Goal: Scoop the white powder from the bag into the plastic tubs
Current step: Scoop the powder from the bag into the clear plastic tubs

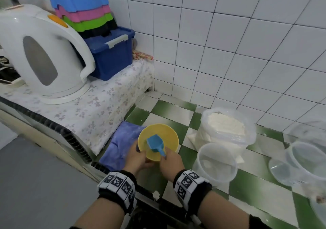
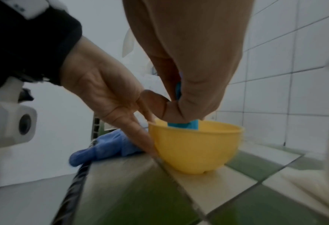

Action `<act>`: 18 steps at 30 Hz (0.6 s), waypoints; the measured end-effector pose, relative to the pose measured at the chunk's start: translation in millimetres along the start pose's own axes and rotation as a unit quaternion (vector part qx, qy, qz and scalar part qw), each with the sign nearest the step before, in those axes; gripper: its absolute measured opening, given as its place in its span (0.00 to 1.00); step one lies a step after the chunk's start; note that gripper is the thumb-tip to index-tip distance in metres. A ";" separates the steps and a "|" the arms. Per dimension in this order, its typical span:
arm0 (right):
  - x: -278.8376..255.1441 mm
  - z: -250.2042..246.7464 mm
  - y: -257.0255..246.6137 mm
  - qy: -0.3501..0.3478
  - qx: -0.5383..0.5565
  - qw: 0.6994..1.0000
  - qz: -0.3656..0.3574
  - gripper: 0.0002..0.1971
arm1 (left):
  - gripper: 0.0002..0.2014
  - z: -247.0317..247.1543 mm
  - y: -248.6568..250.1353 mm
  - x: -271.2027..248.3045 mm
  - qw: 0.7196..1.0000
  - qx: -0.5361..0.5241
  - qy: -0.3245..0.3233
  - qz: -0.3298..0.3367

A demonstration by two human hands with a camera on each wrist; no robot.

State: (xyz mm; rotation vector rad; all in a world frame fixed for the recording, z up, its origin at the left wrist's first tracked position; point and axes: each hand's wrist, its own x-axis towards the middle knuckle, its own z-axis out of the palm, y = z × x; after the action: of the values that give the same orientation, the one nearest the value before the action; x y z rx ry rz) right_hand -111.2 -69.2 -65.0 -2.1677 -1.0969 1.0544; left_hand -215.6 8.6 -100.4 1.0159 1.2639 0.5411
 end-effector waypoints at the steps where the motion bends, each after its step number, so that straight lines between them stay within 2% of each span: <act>1: 2.5 -7.0 -1.6 0.011 -0.009 1.000 0.006 0.15 | 0.20 3.3 2.0 3.7 1.000 0.005 -0.007 0.005; 3: 5.6 -23.5 -5.3 0.042 -0.004 0.999 0.007 0.11 | 0.20 12.3 6.0 11.0 1.000 -0.008 -0.008 0.002; 6: 5.0 -56.0 -10.4 0.095 -0.014 0.995 -0.019 0.12 | 0.22 30.0 12.9 23.3 1.000 -0.017 -0.005 0.003; 9: -4.8 -95.8 -11.4 0.139 0.035 0.989 -0.043 0.12 | 0.25 46.8 20.8 32.1 0.999 -0.028 -0.010 -0.015; 12: -15.1 -134.9 -5.4 0.195 0.056 0.977 -0.059 0.13 | 0.29 60.7 27.3 43.6 1.000 -0.009 -0.022 -0.001; 18: -13.2 -177.1 24.1 0.211 0.097 0.972 -0.039 0.16 | 0.35 88.5 38.5 66.6 0.999 -0.037 -0.006 -0.037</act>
State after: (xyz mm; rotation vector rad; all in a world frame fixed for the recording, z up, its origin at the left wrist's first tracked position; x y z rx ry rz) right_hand 37.9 -107.2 26.9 -2.0459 -0.8349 0.5960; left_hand -107.1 52.9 -104.1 0.9057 1.2564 0.5208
